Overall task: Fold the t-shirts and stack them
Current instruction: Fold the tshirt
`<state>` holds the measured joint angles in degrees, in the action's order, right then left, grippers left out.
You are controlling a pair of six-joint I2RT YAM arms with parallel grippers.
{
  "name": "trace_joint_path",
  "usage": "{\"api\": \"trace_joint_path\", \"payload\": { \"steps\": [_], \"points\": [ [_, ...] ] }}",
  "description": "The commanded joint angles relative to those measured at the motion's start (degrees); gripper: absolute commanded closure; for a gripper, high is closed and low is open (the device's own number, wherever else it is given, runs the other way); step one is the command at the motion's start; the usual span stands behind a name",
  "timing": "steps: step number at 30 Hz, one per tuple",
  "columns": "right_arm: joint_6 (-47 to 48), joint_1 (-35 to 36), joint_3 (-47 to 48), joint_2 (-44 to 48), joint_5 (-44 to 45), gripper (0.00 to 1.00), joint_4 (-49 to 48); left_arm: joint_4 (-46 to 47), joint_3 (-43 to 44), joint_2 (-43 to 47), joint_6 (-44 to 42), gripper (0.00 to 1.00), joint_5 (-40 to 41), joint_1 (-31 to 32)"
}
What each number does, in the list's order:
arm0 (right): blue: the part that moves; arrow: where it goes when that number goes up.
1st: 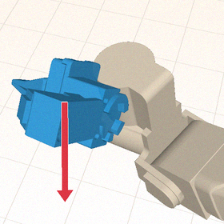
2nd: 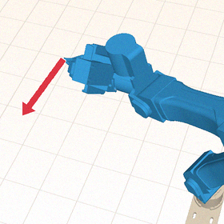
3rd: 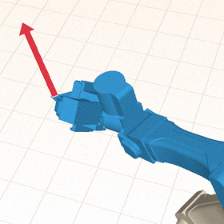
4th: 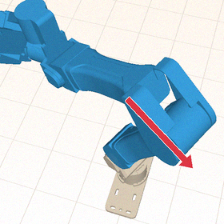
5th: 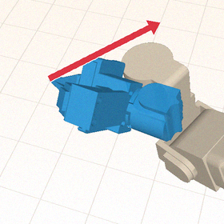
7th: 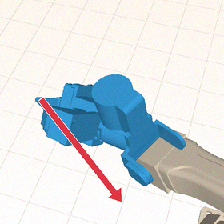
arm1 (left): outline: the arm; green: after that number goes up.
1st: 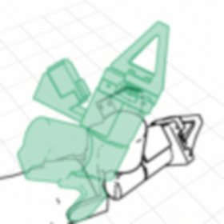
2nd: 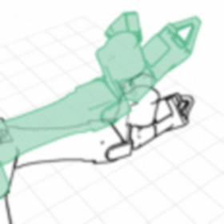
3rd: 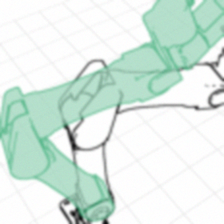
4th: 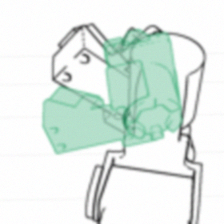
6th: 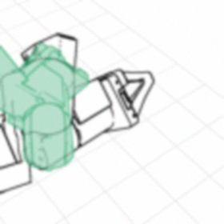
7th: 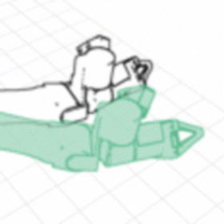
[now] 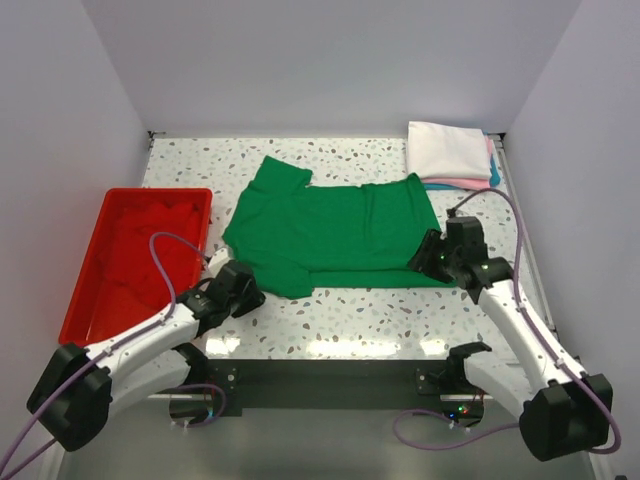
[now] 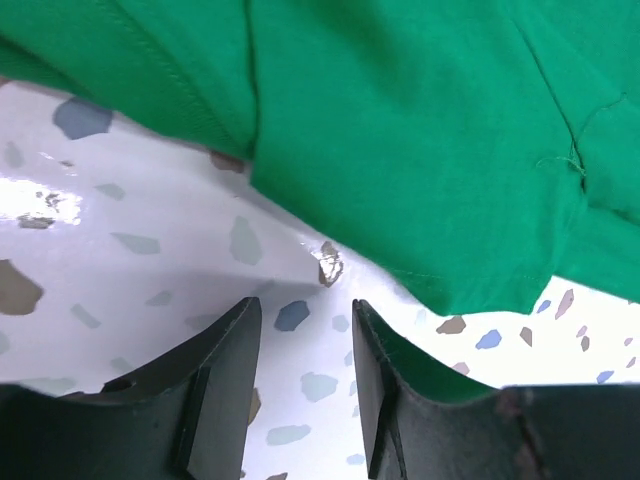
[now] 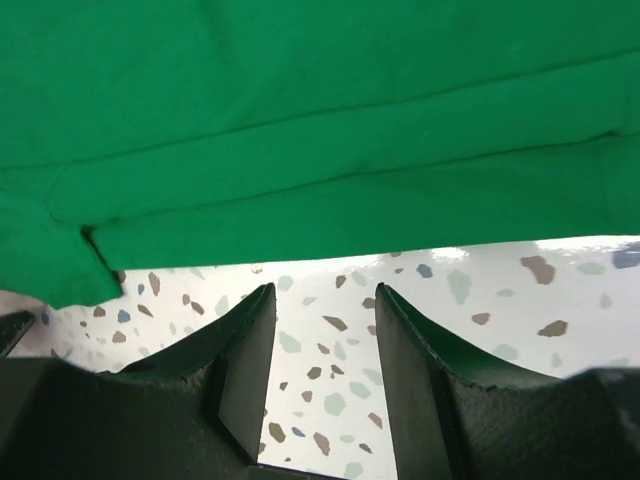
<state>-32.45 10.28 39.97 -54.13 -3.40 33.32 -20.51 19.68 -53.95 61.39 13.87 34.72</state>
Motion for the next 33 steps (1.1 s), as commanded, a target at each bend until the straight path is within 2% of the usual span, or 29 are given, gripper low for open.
{"api": "trace_joint_path", "payload": {
  "steps": [1,3,7,16,25,33],
  "points": [
    [-3.7,6.6,1.3,-1.5,4.9,0.52,-2.8,3.6,1.5,-2.6,3.1,0.53,4.5,2.4],
    [-4.8,9.7,1.2,-2.4,6.3,0.53,-4.6,5.3,1.2,-3.9,3.4,0.53,4.6,2.6],
    [-6.9,21.1,1.9,-5.2,10.7,0.53,-7.7,8.1,0.7,-5.2,3.5,0.53,5.1,3.1],
    [-9.0,42.4,9.2,-24.3,20.0,0.53,-16.6,13.6,-0.4,-5.5,1.2,0.59,4.9,3.2],
    [-10.4,48.5,17.2,-40.1,20.4,0.53,-22.5,15.9,0.4,-6.8,-1.1,0.66,4.9,3.2],
    [-14.8,51.9,20.3,-46.4,22.7,0.52,-22.7,11.5,1.1,-1.4,-1.4,0.68,5.7,3.3]
  ]
}}
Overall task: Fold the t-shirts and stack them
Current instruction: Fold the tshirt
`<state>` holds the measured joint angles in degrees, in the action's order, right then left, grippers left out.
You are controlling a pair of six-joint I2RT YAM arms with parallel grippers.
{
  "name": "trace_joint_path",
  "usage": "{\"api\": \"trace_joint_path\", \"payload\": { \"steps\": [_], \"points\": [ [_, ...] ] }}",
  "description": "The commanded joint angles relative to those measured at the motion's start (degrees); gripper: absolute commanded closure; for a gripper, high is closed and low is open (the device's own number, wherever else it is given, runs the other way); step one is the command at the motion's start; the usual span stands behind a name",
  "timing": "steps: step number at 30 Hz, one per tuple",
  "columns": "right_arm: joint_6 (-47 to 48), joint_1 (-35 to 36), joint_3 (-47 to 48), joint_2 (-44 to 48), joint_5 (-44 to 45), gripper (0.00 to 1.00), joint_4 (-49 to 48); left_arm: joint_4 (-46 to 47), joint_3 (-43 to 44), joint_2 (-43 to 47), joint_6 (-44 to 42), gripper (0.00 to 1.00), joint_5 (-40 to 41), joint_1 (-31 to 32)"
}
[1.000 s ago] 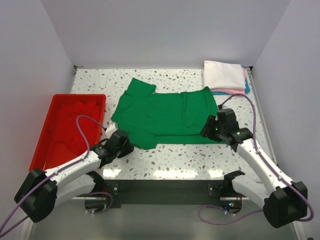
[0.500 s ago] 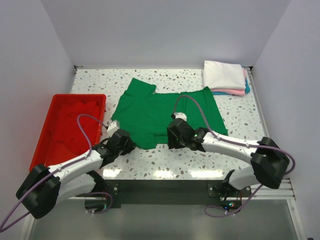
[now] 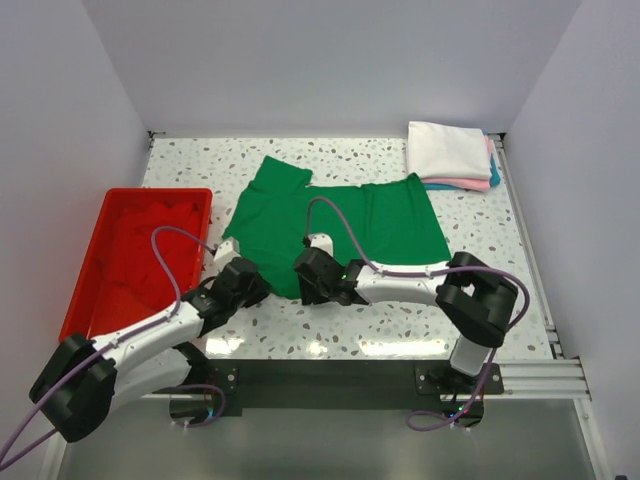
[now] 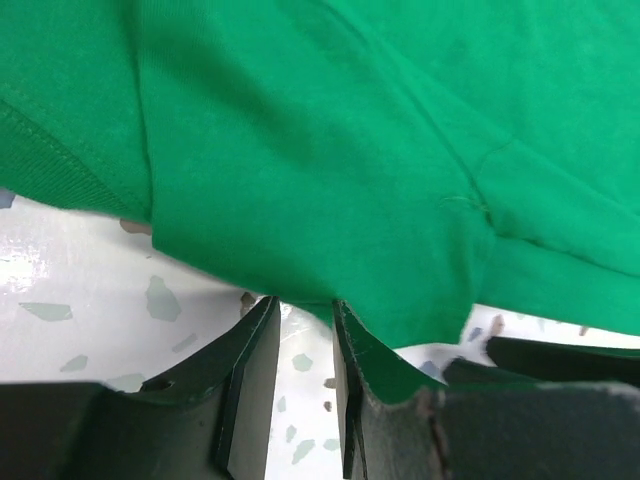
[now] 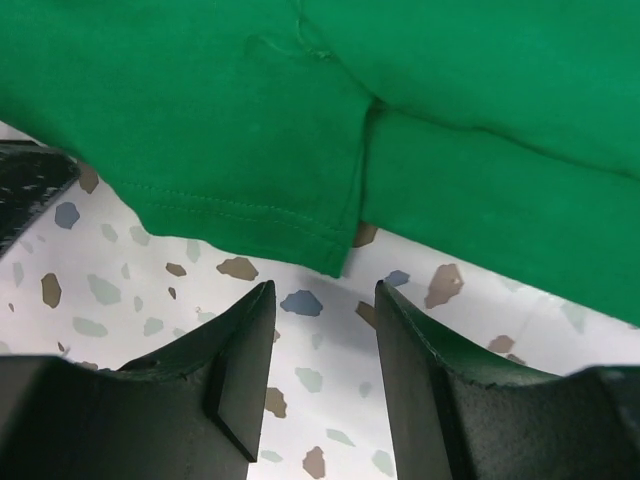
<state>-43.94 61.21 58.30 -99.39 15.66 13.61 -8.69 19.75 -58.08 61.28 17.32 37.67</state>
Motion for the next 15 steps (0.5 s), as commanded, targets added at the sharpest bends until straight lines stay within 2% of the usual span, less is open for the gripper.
{"api": "trace_joint_path", "payload": {
  "steps": [1,7,12,15],
  "points": [
    [-3.8,0.9,1.9,-1.4,3.9,0.52,-3.1,-0.7,1.2,3.4,-1.2,0.68,2.5,0.3],
    [-5.6,1.1,1.6,-3.0,4.3,0.53,-5.2,-4.1,2.6,7.5,-1.9,0.67,3.3,0.2],
    [-6.2,1.1,2.5,-4.0,6.1,0.63,-5.5,-5.4,4.0,8.3,-2.8,0.66,3.2,0.2],
    [-6.2,1.1,3.7,-4.7,5.9,0.75,-4.9,-6.0,4.7,8.6,-3.6,0.65,3.4,0.2]
  ]
}}
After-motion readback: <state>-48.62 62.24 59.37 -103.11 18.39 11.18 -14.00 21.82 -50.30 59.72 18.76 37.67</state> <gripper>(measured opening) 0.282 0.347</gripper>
